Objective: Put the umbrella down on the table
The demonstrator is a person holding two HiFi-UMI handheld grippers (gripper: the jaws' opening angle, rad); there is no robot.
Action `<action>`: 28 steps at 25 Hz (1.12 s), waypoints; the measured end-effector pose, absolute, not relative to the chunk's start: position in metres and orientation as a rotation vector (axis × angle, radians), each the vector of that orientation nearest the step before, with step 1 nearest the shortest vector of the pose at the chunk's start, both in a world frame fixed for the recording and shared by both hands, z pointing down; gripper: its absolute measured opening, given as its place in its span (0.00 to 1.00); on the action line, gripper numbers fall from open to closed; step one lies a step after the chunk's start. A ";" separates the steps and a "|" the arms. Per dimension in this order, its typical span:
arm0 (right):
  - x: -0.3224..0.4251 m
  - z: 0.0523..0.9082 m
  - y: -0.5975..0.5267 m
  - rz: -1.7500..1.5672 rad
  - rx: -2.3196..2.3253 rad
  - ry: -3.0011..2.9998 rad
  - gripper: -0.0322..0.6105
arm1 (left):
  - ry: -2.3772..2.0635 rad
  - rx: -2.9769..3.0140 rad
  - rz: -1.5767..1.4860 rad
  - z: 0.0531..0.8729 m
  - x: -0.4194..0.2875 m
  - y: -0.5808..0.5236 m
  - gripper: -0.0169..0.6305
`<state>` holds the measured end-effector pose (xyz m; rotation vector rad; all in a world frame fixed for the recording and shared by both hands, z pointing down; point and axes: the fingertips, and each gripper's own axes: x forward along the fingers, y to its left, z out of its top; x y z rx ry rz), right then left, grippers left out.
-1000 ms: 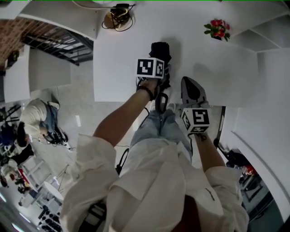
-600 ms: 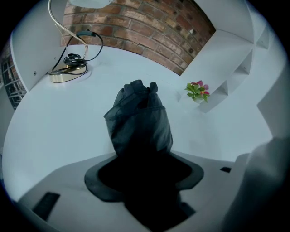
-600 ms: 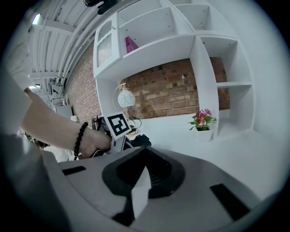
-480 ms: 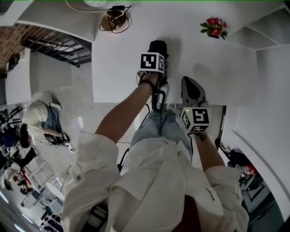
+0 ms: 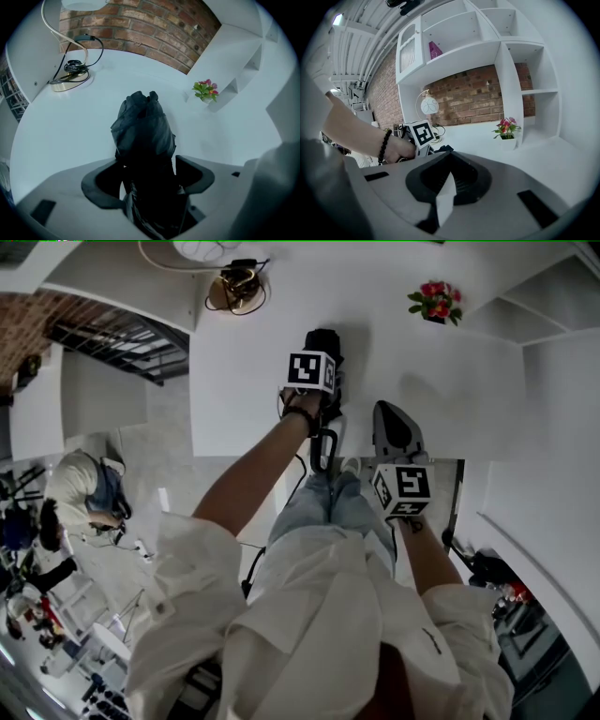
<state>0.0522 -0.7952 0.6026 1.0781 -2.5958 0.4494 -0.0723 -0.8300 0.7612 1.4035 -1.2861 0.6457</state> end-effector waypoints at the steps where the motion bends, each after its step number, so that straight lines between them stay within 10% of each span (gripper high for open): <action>1: 0.053 0.601 -0.795 0.447 1.083 -2.596 0.08 | -1.285 1.408 0.635 0.758 -0.074 -0.830 0.57; 14: 0.074 0.530 -0.785 0.352 1.183 -2.648 0.08 | -1.426 1.638 0.286 0.622 -0.104 -0.807 0.56; 21: 0.105 0.450 -0.782 0.237 1.346 -2.725 0.08 | -1.852 2.051 -0.151 0.443 -0.143 -0.768 0.17; 28: 0.136 0.368 -0.764 0.091 1.467 -2.806 0.08 | -2.121 2.286 -0.369 0.319 -0.157 -0.695 0.12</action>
